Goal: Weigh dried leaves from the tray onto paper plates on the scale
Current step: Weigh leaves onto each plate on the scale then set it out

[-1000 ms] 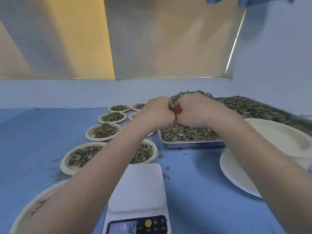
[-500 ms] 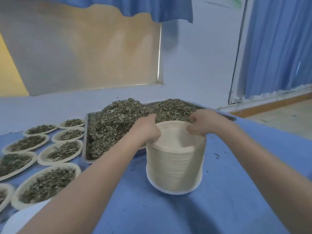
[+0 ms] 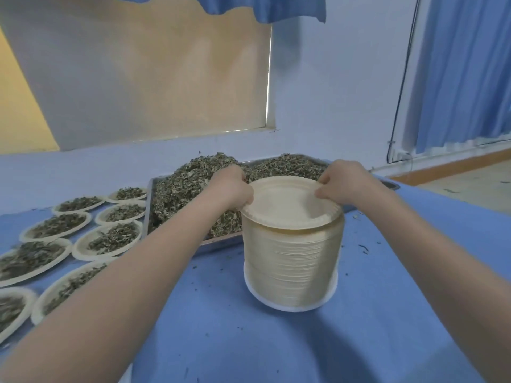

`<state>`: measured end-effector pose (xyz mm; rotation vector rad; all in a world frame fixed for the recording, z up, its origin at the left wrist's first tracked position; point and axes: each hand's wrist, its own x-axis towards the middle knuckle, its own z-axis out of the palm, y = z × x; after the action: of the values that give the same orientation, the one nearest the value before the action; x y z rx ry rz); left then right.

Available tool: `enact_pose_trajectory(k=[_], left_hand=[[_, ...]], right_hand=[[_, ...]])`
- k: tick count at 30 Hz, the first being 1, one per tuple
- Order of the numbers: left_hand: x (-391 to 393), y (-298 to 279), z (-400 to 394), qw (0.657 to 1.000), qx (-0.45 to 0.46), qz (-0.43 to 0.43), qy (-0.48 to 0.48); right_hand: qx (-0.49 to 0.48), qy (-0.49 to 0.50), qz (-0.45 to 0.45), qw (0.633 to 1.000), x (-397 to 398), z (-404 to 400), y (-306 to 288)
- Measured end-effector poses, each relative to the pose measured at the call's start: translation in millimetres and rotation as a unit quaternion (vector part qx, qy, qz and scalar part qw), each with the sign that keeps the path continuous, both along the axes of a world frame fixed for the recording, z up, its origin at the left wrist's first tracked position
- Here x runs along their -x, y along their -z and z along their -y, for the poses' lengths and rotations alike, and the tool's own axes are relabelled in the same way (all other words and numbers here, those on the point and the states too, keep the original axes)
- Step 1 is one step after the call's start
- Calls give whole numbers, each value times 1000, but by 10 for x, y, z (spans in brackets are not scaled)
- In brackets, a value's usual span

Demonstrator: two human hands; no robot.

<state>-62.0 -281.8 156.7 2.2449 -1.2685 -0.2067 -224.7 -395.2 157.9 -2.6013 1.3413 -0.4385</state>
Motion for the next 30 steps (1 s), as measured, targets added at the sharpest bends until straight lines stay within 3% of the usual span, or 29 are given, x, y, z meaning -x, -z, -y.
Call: enact_pose_trajectory(k=[7, 12, 20, 24, 30], left_hand=[[-219, -331, -529, 997, 49, 9, -52], [-554, -418, -1465, 990, 66, 7, -125], [-802, 420, -2879, 954, 58, -75, -286], [-977, 880, -3028, 934, 60, -101, -336], [-1075, 1216, -2932, 937, 46, -43, -343]], right_hand=[[65, -39, 79, 994, -328, -385, -208], [50, -152, 105, 982, -874, -961, -199], [-14, -323, 41, 945, -1601, -2037, 619], [-34, -320, 17, 947, -1823, -2200, 1018], [-26, -293, 0, 956, -1975, -2108, 1342]])
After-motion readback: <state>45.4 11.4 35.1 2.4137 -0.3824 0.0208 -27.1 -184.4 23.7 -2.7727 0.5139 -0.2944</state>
